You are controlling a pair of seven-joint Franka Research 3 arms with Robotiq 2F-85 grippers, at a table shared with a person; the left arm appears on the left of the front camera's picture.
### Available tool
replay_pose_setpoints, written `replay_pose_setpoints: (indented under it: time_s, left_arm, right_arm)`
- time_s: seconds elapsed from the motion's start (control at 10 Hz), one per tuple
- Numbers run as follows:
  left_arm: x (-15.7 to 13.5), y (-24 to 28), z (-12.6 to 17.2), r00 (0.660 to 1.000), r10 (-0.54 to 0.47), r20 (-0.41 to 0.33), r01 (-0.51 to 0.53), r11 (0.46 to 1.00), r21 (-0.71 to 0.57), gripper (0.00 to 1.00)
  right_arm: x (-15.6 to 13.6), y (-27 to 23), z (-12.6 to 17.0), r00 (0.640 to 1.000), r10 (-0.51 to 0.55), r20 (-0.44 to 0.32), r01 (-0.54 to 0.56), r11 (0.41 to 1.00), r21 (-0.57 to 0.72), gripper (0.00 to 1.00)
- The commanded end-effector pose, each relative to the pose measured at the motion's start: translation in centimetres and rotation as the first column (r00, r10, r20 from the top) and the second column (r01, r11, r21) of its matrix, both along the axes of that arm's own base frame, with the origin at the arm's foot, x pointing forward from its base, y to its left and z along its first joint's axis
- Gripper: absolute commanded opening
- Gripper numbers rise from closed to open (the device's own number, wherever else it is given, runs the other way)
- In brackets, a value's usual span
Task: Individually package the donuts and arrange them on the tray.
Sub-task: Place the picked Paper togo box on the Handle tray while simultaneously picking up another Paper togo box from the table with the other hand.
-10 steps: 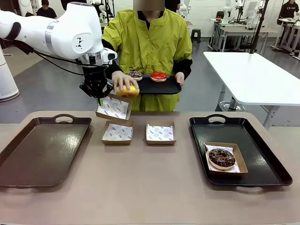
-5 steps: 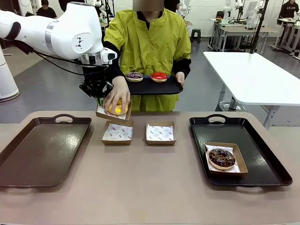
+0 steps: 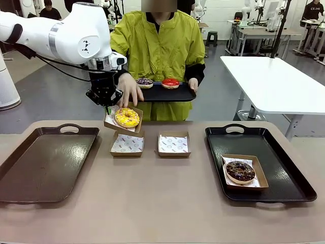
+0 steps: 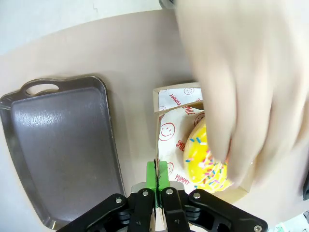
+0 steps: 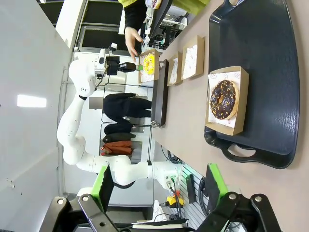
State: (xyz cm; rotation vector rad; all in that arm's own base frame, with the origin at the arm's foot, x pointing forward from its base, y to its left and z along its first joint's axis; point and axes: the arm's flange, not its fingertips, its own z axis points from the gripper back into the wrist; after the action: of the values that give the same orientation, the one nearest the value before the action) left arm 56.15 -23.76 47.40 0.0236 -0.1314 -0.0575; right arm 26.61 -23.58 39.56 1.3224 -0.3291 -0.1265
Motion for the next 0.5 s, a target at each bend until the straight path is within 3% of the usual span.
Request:
replay_pose_setpoints:
  time_s: [0.0,0.2,0.4]
  left_arm:
    - [-0.5,0.3,0.1,1.0,0.0,-0.001,0.0,1.0,0.002,0.0]
    - [-0.5,0.3,0.1,1.0,0.0,-0.001,0.0,1.0,0.002,0.0]
    - [-0.5,1.4,1.1,1.0,-0.013,-0.012,0.013,0.999,-0.038,0.01]
  right_arm:
    - [-0.2,0.4,0.2,1.0,-0.008,0.007,0.008,1.0,0.018,1.0]
    - [0.0,0.0,0.0,1.0,0.0,0.0,0.0,1.0,0.0,1.0]
    - [2.2,1.4,1.7,0.999,-0.015,-0.044,0.012,0.997,-0.08,1.0]
